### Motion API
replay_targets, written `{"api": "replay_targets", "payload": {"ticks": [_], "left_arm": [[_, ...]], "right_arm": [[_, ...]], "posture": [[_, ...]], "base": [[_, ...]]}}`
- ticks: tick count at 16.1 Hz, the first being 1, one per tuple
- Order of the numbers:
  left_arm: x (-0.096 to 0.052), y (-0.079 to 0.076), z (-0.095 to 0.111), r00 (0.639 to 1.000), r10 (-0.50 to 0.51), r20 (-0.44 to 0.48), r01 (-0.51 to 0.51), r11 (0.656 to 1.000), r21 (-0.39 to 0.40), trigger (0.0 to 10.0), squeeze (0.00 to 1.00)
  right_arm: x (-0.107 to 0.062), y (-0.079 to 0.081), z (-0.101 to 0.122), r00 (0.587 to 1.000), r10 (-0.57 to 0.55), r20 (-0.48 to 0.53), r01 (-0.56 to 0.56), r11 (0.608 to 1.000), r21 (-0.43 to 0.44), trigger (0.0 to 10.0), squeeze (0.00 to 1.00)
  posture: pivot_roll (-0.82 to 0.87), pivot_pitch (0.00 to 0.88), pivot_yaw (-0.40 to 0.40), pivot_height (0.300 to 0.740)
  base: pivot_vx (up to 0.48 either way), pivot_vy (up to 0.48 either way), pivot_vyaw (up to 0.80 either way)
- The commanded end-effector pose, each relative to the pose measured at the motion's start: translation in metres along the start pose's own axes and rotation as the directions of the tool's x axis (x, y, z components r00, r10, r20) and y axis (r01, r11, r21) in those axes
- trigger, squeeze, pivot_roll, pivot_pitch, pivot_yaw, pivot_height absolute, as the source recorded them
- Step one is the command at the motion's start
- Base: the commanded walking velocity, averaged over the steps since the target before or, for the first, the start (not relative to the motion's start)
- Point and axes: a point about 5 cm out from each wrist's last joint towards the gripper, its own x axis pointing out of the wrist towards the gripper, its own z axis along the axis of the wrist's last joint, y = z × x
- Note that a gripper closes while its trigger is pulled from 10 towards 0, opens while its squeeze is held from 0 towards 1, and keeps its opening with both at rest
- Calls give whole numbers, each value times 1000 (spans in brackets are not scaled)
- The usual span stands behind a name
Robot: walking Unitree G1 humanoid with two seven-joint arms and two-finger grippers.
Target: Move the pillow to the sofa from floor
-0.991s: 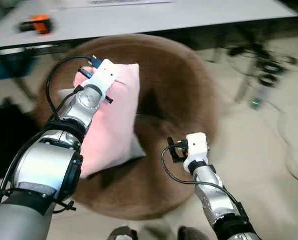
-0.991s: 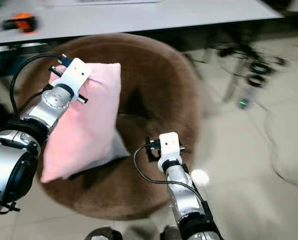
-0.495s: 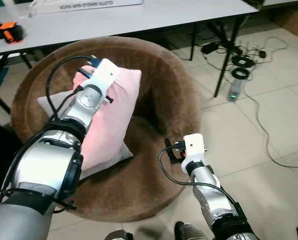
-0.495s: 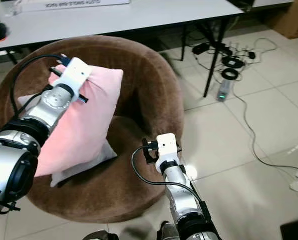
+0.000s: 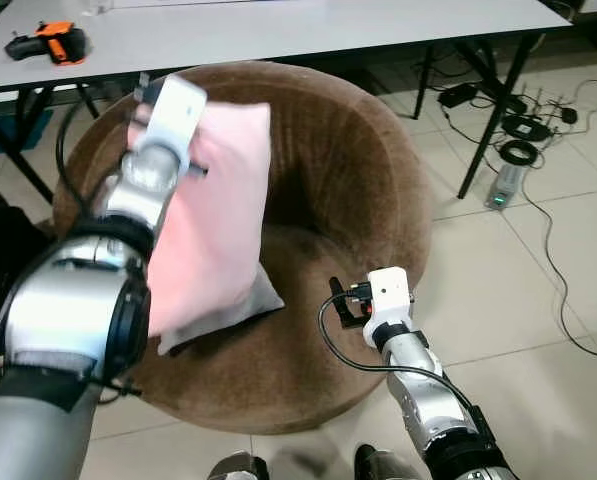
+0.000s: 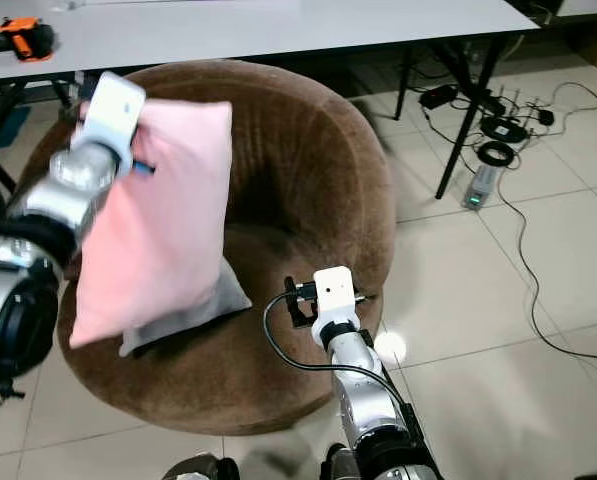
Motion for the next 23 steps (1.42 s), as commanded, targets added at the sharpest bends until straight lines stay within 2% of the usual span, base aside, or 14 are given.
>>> {"api": "replay_targets", "payload": {"ticks": [1,4,6,7,10,12,13,14,16,18,19,20,21,23], "left_arm": [[3,10,21,998,14,61,-15,1000,22,0,0],[4,5,40,995,-11,101,-2,992,127,0,0],[4,0,35,997,-18,77,5,987,163,0,0],[3,-10,23,999,-42,35,33,976,217,0,0],[0,-20,1,998,-58,-36,66,965,255,0,0],[-3,-22,-20,993,-45,-106,65,978,201,0,0],[-4,-22,-23,992,-40,-117,60,983,174,0,0],[-6,-24,-32,988,-26,-155,41,995,95,0,0],[-8,-25,-42,981,-21,-194,33,997,63,0,0],[-11,-19,-55,970,18,-242,-26,999,-29,0,0],[-12,-15,-58,964,37,-264,-67,992,-106,0,0],[-12,-16,-58,961,30,-273,-84,979,-186,0,0],[-9,-24,-46,972,-6,-235,-50,972,-230,0,0],[-2,-48,-6,990,-93,-110,59,958,-279,0,0]], "right_arm": [[-2,2,0,1000,2,1,-2,1000,8,10000,0],[-4,6,-2,1000,-4,-1,4,1000,15,10000,0],[-8,6,-4,1000,-16,-3,16,1000,22,10000,0],[-15,4,-8,999,-33,-11,33,999,24,10000,0],[-32,1,-18,997,-73,-35,74,997,31,10000,0],[-46,-2,-24,994,-98,-56,99,995,29,10000,0],[-50,-3,-25,993,-103,-61,105,994,27,10000,0],[-61,-9,-28,990,-121,-76,122,992,16,10000,0],[-70,-12,-28,987,-133,-85,134,991,9,10000,0],[-81,-15,-30,985,-137,-108,138,990,-2,10000,0],[-85,-15,-30,983,-139,-117,139,990,-5,10000,0],[-88,-17,-30,983,-140,-121,140,990,-7,10000,0],[-90,-19,-30,981,-143,-132,143,990,-11,10000,0],[-89,-20,-29,981,-130,-145,129,992,-18,10000,0]], "posture": [[-116,80,98,740],[-141,89,113,740],[-160,98,121,740],[-192,114,131,740],[-256,148,139,740],[-294,161,133,740],[-311,169,127,740],[-339,178,113,740],[-357,186,101,740],[-371,201,86,740],[-372,205,83,740],[-370,207,80,740],[-364,207,73,740],[-345,204,62,740]], "base": [[0,0,0],[0,0,0],[0,0,0],[0,0,0],[0,0,0],[0,0,0],[0,0,0],[0,0,0],[0,0,0],[0,0,0],[0,0,0],[0,0,0],[0,0,0],[0,0,0]]}}
